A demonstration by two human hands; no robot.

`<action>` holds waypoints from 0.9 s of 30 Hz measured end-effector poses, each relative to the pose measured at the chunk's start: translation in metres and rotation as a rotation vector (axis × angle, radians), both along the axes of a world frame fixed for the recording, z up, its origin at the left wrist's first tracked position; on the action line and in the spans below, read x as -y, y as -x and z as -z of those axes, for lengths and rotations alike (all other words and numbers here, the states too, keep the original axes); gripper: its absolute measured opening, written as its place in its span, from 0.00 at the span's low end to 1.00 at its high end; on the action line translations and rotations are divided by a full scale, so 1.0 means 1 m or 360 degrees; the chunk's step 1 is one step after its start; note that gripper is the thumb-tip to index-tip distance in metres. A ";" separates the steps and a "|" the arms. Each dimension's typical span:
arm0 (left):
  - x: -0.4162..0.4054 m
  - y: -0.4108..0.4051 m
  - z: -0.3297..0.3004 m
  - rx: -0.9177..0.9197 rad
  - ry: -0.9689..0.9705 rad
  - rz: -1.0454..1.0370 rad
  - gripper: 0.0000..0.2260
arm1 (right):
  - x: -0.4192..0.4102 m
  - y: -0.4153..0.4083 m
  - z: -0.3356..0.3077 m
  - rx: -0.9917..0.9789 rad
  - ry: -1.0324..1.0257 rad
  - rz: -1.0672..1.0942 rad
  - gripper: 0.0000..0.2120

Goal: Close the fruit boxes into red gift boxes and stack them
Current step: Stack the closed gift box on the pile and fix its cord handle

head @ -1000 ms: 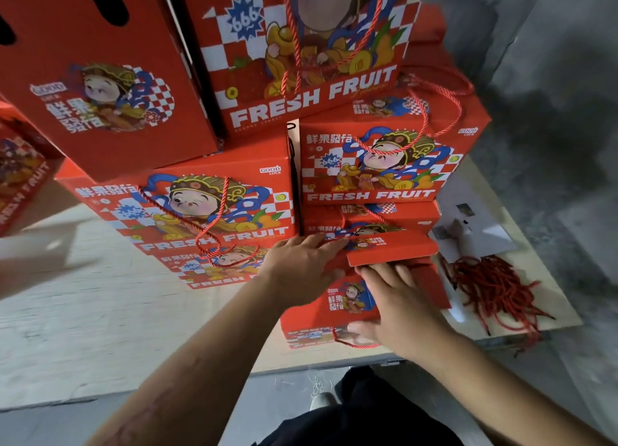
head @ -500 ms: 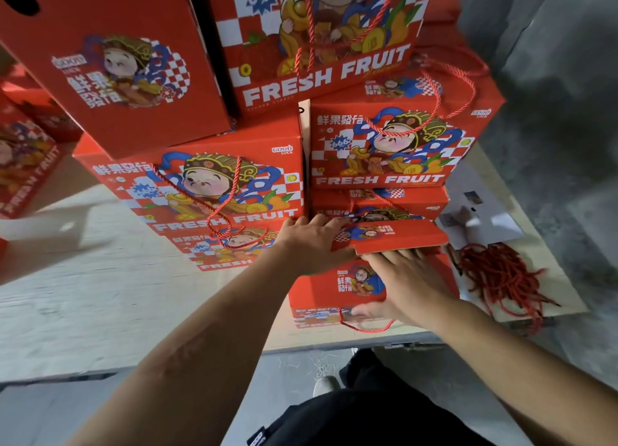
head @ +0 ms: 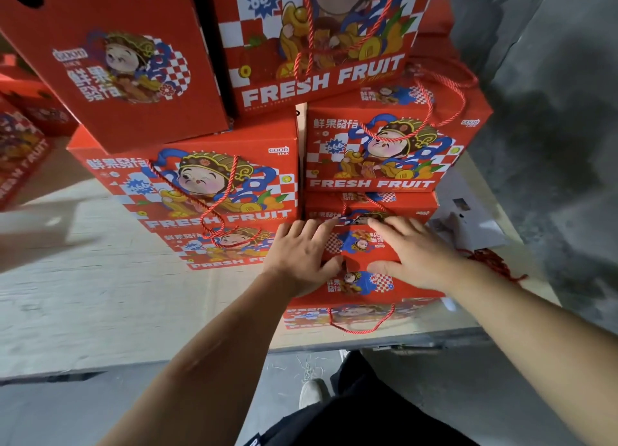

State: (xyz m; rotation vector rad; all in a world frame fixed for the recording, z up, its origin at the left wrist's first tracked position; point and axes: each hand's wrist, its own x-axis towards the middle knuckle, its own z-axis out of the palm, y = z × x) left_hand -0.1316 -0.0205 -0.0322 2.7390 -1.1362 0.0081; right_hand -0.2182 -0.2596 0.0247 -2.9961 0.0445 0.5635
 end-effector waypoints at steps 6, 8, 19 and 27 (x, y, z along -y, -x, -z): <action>-0.004 0.013 0.001 0.0192 0.0219 0.0019 0.27 | 0.013 -0.010 0.021 0.0262 0.0406 -0.0275 0.44; -0.002 0.015 0.001 0.0110 0.0052 -0.0042 0.29 | 0.012 -0.004 0.037 0.0237 0.0451 -0.0199 0.43; -0.006 0.025 -0.006 0.0086 0.0430 -0.0203 0.21 | -0.001 0.022 0.043 0.0414 0.0025 0.0112 0.36; -0.023 0.097 0.015 0.0056 0.0244 -0.0313 0.33 | -0.026 0.100 0.049 0.0613 -0.0129 0.0174 0.38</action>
